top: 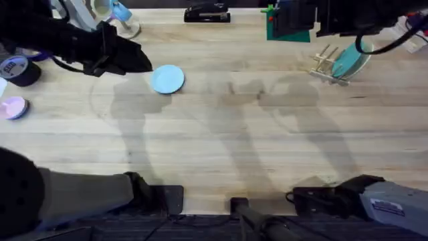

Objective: Pick up the plates from the table one by one and place each into a slot on the dish rack.

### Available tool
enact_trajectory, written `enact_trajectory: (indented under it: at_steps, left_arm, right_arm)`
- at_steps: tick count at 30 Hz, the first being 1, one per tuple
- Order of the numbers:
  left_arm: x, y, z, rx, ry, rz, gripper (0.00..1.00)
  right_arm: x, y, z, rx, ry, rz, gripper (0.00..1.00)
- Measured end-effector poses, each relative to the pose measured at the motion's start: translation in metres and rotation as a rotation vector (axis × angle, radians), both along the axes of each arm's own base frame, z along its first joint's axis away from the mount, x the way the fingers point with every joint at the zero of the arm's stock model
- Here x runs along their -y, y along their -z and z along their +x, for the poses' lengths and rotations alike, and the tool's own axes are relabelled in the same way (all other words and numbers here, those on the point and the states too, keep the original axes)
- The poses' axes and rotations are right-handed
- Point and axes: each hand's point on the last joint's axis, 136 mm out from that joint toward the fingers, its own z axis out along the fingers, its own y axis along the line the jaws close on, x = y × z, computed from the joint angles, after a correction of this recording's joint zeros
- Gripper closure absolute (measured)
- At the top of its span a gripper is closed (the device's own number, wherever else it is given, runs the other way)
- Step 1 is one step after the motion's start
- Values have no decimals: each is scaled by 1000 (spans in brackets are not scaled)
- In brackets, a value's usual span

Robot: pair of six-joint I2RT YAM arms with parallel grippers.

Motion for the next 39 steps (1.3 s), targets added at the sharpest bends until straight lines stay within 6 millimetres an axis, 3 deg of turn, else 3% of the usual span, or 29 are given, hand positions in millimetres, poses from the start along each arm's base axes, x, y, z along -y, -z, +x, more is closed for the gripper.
enact_trajectory:
  at_steps: [10, 25, 39]
  left_arm:
    - [-3, 24, 10, -42, 30, -18, 960]
    - [-14, 30, 21, -2, 27, 21, 961]
    - [-22, 57, 27, -65, 27, 35, 961]
  right_arm:
    - [0, 0, 0, 0, 0, 0, 7]
    - [0, 0, 0, 0, 0, 0, 7]
    - [0, 0, 0, 0, 0, 0, 8]
